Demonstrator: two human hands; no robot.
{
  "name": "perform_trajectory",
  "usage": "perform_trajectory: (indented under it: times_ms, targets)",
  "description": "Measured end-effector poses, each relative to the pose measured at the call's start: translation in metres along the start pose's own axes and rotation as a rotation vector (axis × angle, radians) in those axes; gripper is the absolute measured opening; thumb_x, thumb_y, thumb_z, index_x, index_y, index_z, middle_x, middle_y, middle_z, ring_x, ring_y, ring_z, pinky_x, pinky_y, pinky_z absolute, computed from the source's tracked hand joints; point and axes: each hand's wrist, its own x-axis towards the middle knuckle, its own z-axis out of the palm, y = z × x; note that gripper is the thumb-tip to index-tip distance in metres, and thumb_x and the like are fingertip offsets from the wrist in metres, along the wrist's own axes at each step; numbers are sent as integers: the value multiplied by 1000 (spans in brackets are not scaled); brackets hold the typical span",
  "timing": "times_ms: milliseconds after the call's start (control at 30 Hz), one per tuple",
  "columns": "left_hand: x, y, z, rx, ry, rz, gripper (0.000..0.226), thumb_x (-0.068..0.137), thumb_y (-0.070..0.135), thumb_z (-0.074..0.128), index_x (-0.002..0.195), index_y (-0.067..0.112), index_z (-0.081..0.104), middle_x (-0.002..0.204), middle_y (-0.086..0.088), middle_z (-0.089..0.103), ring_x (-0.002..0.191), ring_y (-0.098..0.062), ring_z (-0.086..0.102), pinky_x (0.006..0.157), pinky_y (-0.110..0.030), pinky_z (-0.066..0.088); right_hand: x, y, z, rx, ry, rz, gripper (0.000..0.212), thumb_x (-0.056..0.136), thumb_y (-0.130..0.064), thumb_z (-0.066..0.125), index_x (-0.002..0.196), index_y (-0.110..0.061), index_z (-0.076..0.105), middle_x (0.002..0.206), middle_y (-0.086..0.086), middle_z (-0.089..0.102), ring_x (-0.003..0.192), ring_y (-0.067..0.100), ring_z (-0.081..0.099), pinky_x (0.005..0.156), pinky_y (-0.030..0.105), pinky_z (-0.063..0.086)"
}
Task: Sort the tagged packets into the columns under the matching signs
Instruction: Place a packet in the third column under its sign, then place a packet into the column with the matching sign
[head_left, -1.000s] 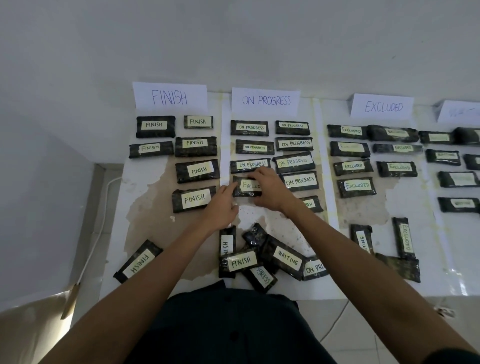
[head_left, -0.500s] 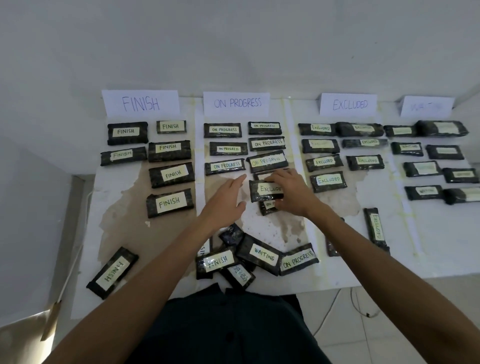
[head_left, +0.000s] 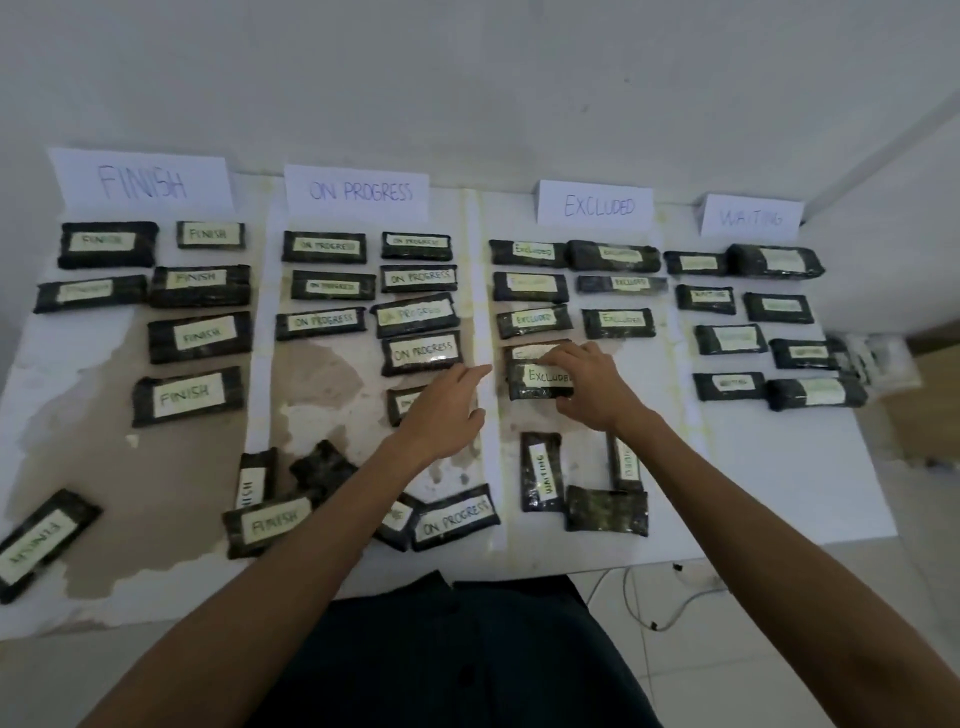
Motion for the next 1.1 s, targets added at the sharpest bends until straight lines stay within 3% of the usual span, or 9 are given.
perform_trajectory:
  times_ms: [267, 533, 733, 833, 933, 1100]
  targets:
    - [44, 41, 60, 6, 1, -27, 52, 90, 14, 50, 140, 16, 36, 136, -8, 43, 123, -26, 43, 100, -42, 41, 0, 88, -3, -27, -11, 66, 55, 72, -6, 63, 123, -21, 56, 134, 1, 52, 119, 29, 42, 90, 39, 35]
    - [72, 63, 109, 45, -34, -6, 43, 88, 12, 51, 131, 12, 49, 125, -10, 51, 114, -26, 49, 94, -39, 44, 5, 139, 7, -14, -46, 75, 50, 74, -7, 66, 121, -19, 56, 131, 2, 52, 115, 30, 44, 88, 38, 34]
    - [75, 68, 120, 117, -60, -19, 42, 87, 14, 50, 129, 13, 51, 123, -9, 52, 115, -28, 47, 95, -42, 44, -2, 141, 8, 54, 13, 88, 55, 72, -16, 71, 125, -16, 53, 129, 11, 47, 115, 32, 44, 94, 40, 38]
    - [66, 73, 119, 134, -31, -32, 42, 86, 13, 51, 128, 14, 53, 120, -9, 54, 113, -28, 47, 94, -42, 43, -26, 119, 15, 184, 53, 302, 54, 77, -28, 68, 124, -10, 48, 124, 13, 45, 108, 31, 49, 88, 41, 48]
    - [49, 79, 123, 172, 20, -97, 46, 83, 13, 53, 129, 15, 51, 122, -9, 51, 114, -30, 45, 95, -42, 41, -56, 92, 34, 205, -100, 493, 72, 75, -50, 67, 128, -10, 37, 125, 14, 41, 107, 35, 52, 83, 42, 52]
    - [25, 82, 132, 218, 102, -280, 56, 80, 18, 58, 134, 12, 43, 128, -16, 42, 116, -33, 40, 94, -40, 40, -76, 74, 48, 234, -86, 497, 60, 80, -31, 68, 125, -9, 35, 121, 16, 43, 100, 37, 53, 71, 39, 47]
